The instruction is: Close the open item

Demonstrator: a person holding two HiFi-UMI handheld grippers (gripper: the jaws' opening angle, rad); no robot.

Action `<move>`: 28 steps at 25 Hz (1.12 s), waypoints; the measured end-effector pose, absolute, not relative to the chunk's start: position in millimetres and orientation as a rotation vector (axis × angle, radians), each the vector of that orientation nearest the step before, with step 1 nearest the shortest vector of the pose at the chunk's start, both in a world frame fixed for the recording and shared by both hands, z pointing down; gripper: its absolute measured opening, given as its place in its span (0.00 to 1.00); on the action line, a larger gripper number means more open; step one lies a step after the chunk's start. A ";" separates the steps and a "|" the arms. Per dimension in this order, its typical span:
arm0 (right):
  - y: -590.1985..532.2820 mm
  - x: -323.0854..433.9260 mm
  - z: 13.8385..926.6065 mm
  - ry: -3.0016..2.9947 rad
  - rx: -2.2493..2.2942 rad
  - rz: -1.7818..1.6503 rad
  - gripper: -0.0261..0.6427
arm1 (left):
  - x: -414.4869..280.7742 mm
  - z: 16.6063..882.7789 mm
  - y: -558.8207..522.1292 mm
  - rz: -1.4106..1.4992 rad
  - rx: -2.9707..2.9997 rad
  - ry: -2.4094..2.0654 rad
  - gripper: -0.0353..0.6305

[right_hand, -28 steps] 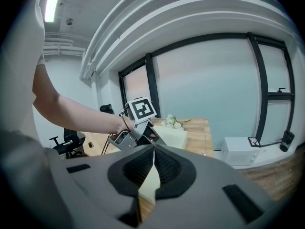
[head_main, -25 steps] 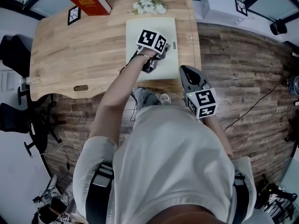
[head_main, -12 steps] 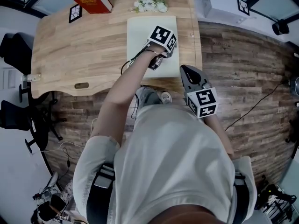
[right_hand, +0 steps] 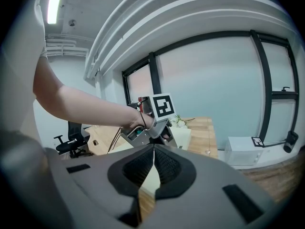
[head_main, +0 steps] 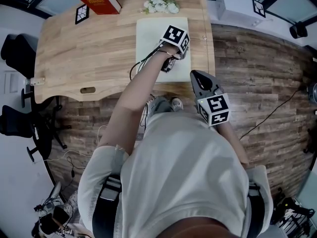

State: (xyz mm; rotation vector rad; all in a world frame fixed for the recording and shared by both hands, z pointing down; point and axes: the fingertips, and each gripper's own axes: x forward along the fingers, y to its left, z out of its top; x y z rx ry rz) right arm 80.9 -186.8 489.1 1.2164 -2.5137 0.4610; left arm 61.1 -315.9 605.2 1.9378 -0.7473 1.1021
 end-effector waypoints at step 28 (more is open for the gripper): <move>-120.0 65.7 475.7 -2.487 1.336 0.461 0.07 | 24.6 583.5 -237.0 0.851 2.044 -0.928 0.08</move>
